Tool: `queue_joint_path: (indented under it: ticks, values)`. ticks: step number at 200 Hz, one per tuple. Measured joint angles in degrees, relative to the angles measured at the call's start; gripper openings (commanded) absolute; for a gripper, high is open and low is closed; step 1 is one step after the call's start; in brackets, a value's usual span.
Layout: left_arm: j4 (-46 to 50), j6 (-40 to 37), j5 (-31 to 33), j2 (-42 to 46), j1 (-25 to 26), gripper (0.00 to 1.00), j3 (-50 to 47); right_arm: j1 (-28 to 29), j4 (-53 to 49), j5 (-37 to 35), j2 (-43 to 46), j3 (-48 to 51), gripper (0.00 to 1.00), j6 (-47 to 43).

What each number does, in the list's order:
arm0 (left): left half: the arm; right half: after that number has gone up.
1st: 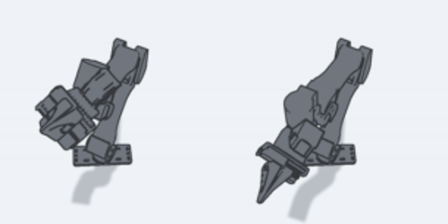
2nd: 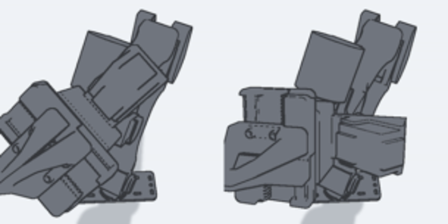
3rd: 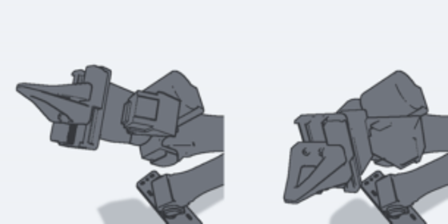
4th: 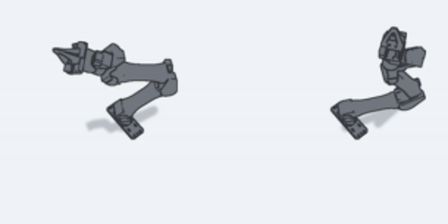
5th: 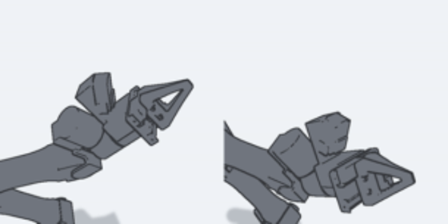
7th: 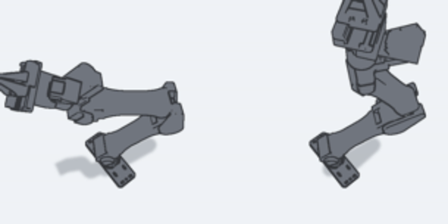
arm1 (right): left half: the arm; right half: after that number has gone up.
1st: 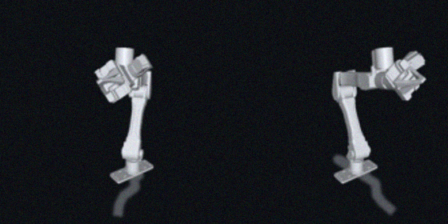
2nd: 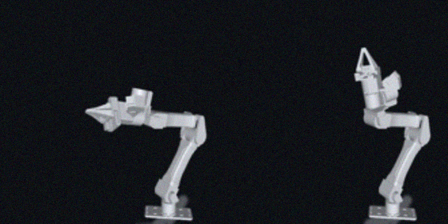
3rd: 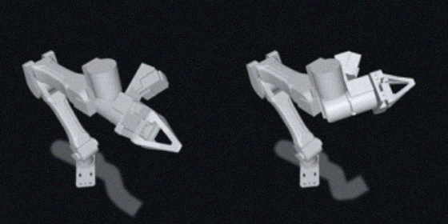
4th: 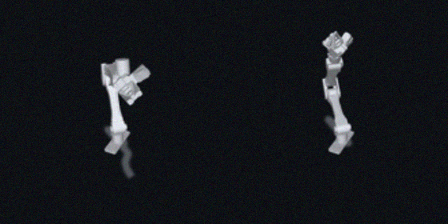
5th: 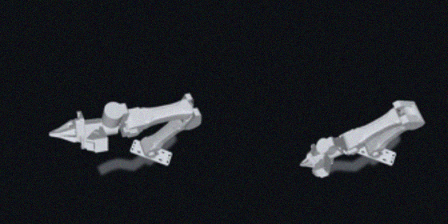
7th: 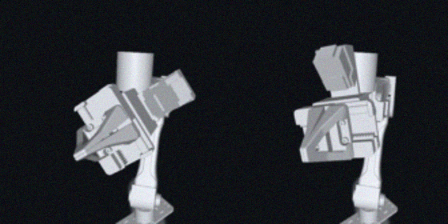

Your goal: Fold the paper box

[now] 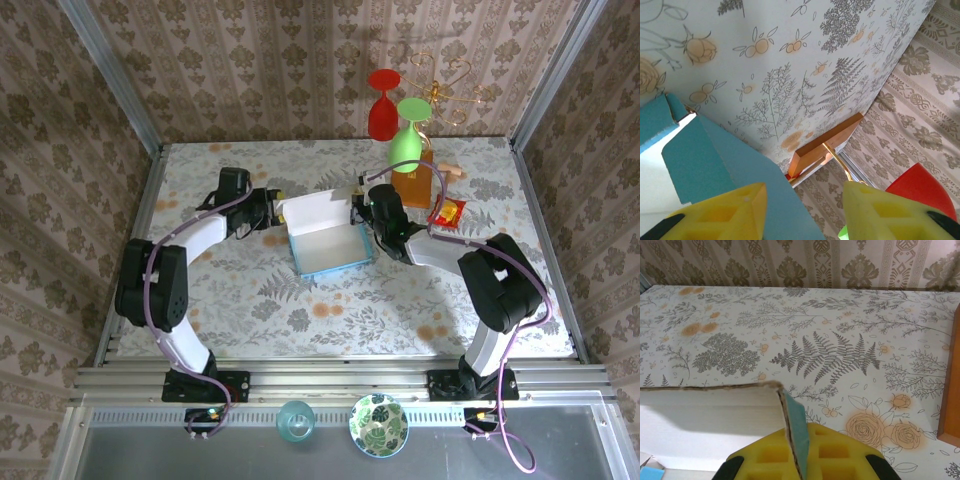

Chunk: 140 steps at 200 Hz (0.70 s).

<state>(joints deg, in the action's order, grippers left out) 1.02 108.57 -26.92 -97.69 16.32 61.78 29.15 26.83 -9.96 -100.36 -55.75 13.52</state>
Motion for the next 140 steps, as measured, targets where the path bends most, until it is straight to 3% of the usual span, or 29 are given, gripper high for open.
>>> queue_joint_path:
  ticks: [82,140]
  values:
    - [3.1,7.0,6.9,1.1,1.2,0.44,0.4,2.9,0.1,-5.1,0.0,0.2,0.00,0.4]
    - [3.7,8.0,10.3,0.9,1.7,0.32,1.3,4.0,1.7,-6.9,0.0,2.0,0.00,2.7]
